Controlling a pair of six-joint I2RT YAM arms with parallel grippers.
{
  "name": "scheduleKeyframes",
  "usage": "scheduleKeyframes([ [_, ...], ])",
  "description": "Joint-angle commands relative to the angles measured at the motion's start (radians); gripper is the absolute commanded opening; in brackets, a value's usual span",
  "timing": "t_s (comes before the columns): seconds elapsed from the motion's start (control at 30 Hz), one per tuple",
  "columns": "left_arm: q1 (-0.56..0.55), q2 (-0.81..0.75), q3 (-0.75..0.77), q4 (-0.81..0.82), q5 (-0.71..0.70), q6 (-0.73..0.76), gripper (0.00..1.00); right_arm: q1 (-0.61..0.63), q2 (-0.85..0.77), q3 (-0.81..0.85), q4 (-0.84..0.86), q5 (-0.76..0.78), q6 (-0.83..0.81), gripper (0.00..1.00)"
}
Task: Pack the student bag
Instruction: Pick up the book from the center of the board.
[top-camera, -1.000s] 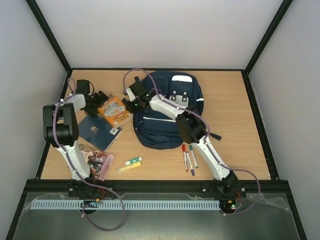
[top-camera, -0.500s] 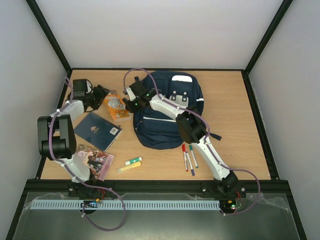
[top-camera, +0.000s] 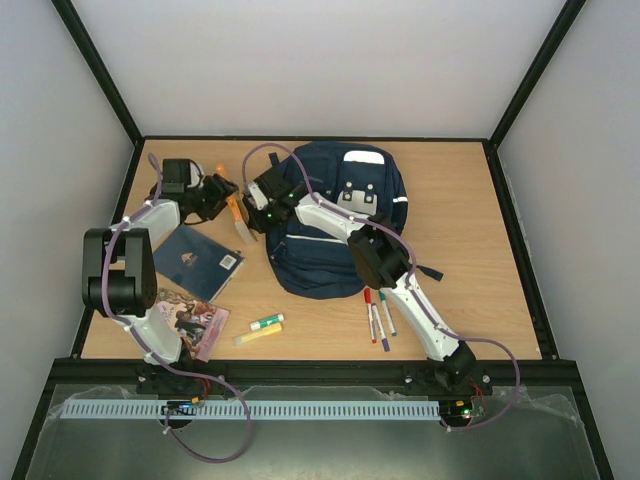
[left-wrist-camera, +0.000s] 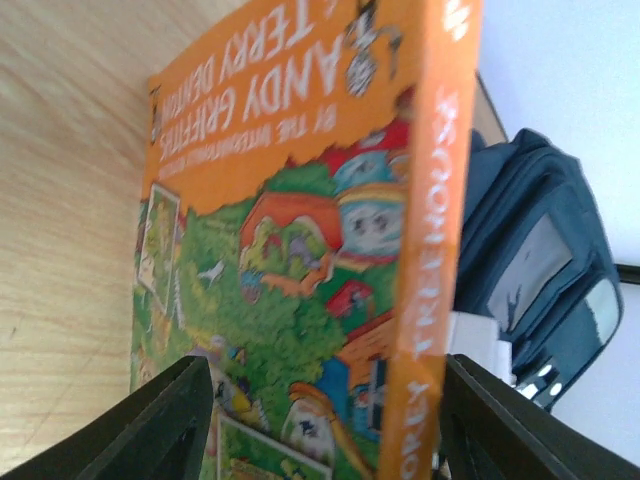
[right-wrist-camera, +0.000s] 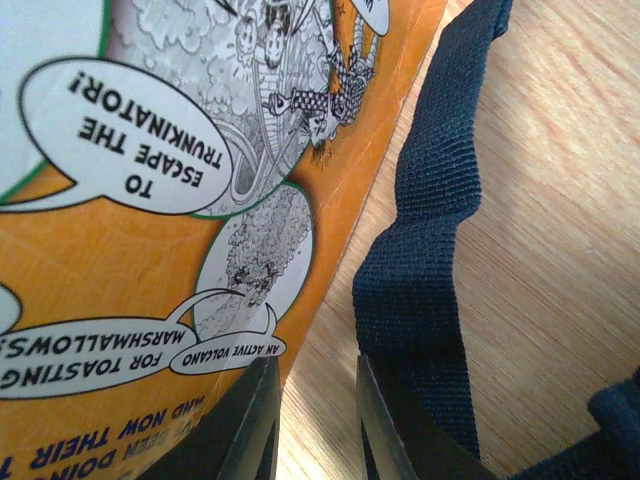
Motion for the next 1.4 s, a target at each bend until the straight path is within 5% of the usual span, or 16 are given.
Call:
scheduleKeyframes([
  [0.0,-0.007,0.008,0.026,-0.093,-0.057,0.005,0.63,0.007,0.014,-0.031,-0.078,0.001,0.005,0.25],
  [0.27,-0.009,-0.005,0.068,-0.249,-0.188,0.067,0.72,0.007,-0.001,-0.041,-0.078,0.001,0.01,0.29],
  [0.77,-0.007,-0.071,0.044,-0.288,-0.2,0.135,0.38,0.007,-0.052,-0.04,-0.102,0.024,-0.017,0.32],
  [1.07,-0.008,-0.269,0.024,-0.346,-0.156,0.207,0.18,-0.03,-0.394,-0.171,-0.168,-0.033,-0.057,0.4],
  [1.37,-0.075,-0.51,-0.009,-0.365,0.031,0.278,0.12,-0.211,-0.929,-0.643,-0.122,-0.123,-0.09,0.51],
])
